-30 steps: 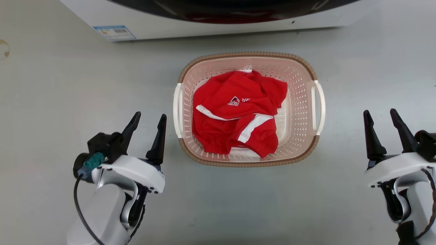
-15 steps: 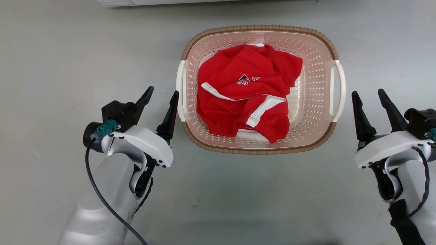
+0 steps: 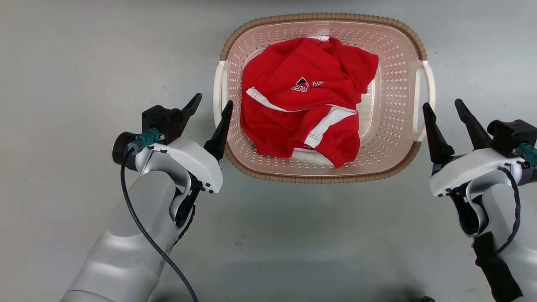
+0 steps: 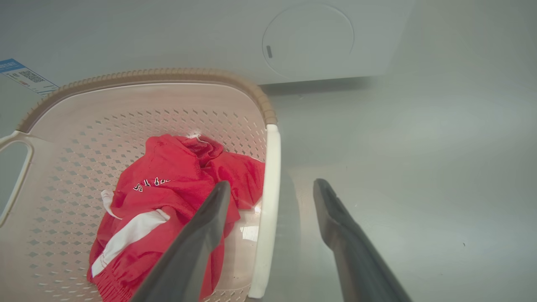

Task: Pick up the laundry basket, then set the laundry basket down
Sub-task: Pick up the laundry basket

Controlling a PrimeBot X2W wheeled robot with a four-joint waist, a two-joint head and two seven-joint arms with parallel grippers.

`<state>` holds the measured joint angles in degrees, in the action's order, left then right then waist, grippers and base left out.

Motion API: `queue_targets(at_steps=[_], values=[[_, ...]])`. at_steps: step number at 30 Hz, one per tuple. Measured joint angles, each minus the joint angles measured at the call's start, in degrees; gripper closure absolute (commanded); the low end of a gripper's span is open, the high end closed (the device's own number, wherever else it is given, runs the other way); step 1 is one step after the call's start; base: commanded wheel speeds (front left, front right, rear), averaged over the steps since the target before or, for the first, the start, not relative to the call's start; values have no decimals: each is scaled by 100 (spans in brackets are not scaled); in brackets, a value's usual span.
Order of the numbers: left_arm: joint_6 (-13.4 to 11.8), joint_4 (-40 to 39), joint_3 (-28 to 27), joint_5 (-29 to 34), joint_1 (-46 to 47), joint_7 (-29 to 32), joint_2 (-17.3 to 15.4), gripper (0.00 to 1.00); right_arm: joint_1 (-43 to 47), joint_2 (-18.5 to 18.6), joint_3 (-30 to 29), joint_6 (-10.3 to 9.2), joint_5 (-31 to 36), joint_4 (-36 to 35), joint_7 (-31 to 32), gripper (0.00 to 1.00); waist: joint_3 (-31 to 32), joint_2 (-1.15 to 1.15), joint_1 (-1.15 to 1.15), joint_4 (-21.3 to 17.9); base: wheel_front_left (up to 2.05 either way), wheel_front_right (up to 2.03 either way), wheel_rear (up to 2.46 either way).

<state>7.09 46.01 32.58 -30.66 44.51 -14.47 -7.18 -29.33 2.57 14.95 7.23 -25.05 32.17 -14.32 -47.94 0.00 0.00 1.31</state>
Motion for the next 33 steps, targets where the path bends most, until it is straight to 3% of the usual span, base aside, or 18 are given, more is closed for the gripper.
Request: queue_targets(at_steps=[16,33], values=[[25,471,509,-534,547,-1,-55,0,-530,10,437,0,-172,304,0,0,-377,0,0,-129,0,0,0],[25,731,823,-756,1053,-1,-162,0,-744,21,455,0,-171,400,0,0,-828,0,0,-131,0,0,0]])
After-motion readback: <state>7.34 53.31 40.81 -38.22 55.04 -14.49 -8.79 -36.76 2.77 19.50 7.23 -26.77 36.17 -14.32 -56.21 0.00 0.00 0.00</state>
